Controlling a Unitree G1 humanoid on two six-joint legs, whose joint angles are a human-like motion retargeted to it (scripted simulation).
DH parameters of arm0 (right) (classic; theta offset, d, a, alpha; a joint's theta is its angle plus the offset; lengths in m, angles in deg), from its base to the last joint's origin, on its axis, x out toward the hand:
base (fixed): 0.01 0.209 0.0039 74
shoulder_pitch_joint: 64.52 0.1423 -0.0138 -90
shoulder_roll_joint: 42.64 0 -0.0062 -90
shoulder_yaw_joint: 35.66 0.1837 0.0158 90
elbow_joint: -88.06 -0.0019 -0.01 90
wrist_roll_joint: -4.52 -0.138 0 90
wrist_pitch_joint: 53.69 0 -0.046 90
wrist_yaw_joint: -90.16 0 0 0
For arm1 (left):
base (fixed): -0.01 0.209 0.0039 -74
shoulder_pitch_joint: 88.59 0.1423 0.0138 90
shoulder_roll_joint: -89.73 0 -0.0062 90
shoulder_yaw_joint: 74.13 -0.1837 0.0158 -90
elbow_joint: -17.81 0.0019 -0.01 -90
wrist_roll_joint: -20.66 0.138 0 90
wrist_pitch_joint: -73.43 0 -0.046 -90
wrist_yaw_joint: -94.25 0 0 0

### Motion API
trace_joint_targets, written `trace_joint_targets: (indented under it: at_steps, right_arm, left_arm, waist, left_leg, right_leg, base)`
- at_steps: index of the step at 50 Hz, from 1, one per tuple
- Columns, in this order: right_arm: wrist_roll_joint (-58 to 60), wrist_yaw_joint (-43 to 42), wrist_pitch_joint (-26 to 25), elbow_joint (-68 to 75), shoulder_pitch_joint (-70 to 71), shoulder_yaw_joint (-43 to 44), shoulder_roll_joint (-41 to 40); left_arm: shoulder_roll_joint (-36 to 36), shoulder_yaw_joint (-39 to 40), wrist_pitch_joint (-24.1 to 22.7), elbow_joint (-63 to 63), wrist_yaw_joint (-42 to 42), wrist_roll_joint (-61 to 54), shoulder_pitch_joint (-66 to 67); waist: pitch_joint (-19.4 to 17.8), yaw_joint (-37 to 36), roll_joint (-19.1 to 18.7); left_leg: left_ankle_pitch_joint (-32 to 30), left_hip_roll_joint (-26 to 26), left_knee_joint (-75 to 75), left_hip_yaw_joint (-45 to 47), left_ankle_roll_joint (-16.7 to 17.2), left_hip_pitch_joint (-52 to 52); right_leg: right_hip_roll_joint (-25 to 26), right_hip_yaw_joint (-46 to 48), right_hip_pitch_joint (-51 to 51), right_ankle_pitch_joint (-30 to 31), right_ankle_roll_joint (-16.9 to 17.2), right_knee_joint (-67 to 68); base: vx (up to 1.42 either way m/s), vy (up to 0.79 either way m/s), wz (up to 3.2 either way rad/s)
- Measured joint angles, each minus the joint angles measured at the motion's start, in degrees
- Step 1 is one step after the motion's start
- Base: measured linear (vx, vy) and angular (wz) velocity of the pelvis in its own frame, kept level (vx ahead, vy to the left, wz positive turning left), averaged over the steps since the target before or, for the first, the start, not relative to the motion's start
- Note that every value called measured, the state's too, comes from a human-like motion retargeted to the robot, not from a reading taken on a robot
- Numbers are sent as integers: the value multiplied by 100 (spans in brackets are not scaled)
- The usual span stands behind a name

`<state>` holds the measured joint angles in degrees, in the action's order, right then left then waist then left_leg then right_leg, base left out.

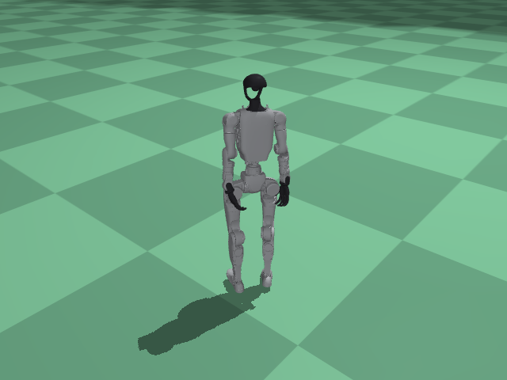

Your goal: In place motions

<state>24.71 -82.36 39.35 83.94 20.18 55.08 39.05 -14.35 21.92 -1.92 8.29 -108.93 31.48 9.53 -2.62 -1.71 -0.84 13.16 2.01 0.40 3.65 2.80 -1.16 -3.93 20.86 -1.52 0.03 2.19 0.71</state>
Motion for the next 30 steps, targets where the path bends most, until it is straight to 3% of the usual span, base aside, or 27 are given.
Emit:
trace_joint_targets:
  at_steps: [10,13,20,25,30]
  right_arm:
    - [470,90,398,-792,197,-356,862]
    - [456,-21,425,-646,319,-460,1006]
    - [871,132,-57,122,635,-529,825]
    - [322,320,-137,143,451,0,262]
    - [-476,288,149,100,202,42,-198]
  left_arm:
    - [330,-156,49,-220,144,147,-88]
    - [612,-565,-70,-73,83,50,-102]
    - [897,-1181,47,395,-535,847,-111]
    - [560,-702,233,509,-21,625,-62]
    - [-25,-71,199,480,587,-721,-68]
  waist:
    - [242,27,15]
    - [342,43,20]
    - [523,100,-5]
    - [640,88,1]
    - [700,57,24]
  left_leg:
    - [16,43,-12,-1,2,34]
    - [22,50,-15,-12,3,50]
    - [35,38,-13,-50,3,82]
    - [40,44,-19,-117,10,149]
    - [32,60,-27,-175,23,205]
  right_leg:
    - [-36,-6,23,-18,0,-2]
    - [-43,10,26,-38,2,-1]
    - [-24,60,30,-74,6,-2]
    - [-28,133,41,-103,17,-16]
    - [-50,215,42,-124,27,-21]
  base:
    - [0,0,0]
    - [4,-3,4]
    - [3,-2,4]
    - [3,0,9]
    - [1,0,7]
